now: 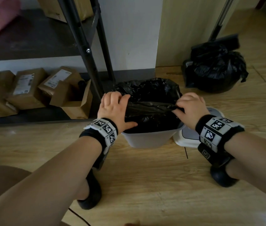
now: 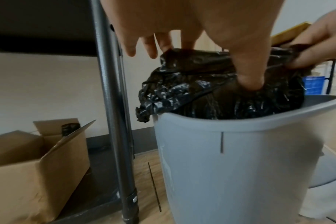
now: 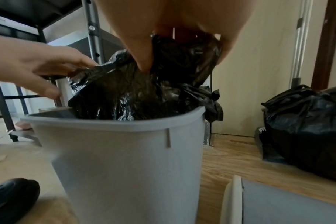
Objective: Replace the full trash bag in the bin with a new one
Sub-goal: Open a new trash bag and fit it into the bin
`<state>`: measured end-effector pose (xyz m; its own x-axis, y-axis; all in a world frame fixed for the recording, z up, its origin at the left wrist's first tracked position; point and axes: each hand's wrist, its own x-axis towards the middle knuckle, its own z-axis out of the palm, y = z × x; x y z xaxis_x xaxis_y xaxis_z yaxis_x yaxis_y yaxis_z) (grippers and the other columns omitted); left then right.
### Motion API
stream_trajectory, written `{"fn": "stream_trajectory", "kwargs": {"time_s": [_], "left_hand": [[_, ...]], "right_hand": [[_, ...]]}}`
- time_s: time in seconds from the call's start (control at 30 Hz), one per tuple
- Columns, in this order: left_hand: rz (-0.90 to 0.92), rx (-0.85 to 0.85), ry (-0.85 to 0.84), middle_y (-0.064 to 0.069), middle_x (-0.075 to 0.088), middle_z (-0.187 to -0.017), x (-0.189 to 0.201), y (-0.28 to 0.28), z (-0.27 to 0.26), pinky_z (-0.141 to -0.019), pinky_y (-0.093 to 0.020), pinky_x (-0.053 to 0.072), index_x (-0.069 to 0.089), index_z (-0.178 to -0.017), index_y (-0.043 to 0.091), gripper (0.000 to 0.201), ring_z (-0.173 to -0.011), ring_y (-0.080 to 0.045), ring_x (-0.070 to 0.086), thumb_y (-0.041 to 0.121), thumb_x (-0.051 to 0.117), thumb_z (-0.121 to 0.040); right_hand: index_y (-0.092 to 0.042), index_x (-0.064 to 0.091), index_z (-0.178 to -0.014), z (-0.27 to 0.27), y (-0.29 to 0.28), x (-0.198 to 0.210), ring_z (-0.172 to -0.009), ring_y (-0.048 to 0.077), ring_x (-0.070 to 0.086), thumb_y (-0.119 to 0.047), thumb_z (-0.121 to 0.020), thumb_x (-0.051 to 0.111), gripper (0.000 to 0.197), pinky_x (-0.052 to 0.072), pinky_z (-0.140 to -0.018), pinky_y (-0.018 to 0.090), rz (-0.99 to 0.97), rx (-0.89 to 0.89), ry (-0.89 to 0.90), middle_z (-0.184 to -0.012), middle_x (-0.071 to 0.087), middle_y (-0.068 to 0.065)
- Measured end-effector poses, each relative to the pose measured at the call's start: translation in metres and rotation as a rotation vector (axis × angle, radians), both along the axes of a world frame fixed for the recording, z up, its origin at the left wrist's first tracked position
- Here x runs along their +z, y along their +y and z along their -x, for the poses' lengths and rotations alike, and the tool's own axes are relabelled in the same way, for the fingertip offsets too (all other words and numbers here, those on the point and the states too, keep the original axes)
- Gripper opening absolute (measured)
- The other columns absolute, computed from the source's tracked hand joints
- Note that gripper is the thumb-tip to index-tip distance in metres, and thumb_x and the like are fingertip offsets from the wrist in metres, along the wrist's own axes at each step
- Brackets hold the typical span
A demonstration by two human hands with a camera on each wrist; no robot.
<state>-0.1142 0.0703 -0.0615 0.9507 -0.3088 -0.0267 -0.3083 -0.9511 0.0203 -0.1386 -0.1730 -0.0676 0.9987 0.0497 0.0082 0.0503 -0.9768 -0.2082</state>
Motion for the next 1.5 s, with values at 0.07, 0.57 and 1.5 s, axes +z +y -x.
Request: {"fn": "stream_trajectory", "kwargs": {"time_s": [0.07,0.57,1.5], "left_hand": [[-0.008,-0.038,-0.046,-0.008,0.024,-0.138,-0.003,-0.01,0.0,-0.12,-0.045,0.009,0.017,-0.144,0.024,0.1,-0.134,-0.03,0.02,0.06,0.068,-0.066],[0.021,0.028,-0.117,-0.004,0.052,-0.127,0.01,-0.005,-0.011,-0.106,-0.04,0.033,0.045,-0.122,0.021,0.037,-0.122,-0.027,0.046,0.011,0.042,-0.087],[0.064,-0.092,0.021,-0.002,0.04,-0.139,0.005,-0.013,0.015,-0.11,-0.039,0.031,0.037,-0.137,0.022,0.055,-0.131,-0.025,0.038,0.038,0.052,-0.086]], "right_hand": [[-0.007,0.07,-0.102,0.0,0.001,0.001,-0.127,0.024,0.036,-0.032,-0.093,0.049,0.034,0.025,-0.102,0.038,-0.026,-0.002,-0.023,-0.117,0.062,0.004],[-0.008,0.067,-0.095,0.005,-0.012,0.007,-0.102,0.033,0.058,-0.011,-0.079,0.059,0.018,0.039,-0.094,0.039,-0.072,-0.055,-0.185,-0.101,0.067,0.012],[-0.012,0.061,-0.091,0.02,0.001,-0.011,-0.081,0.03,0.061,-0.032,-0.094,0.047,0.025,0.032,-0.101,0.036,-0.045,0.091,-0.075,-0.071,0.066,0.009]]}}
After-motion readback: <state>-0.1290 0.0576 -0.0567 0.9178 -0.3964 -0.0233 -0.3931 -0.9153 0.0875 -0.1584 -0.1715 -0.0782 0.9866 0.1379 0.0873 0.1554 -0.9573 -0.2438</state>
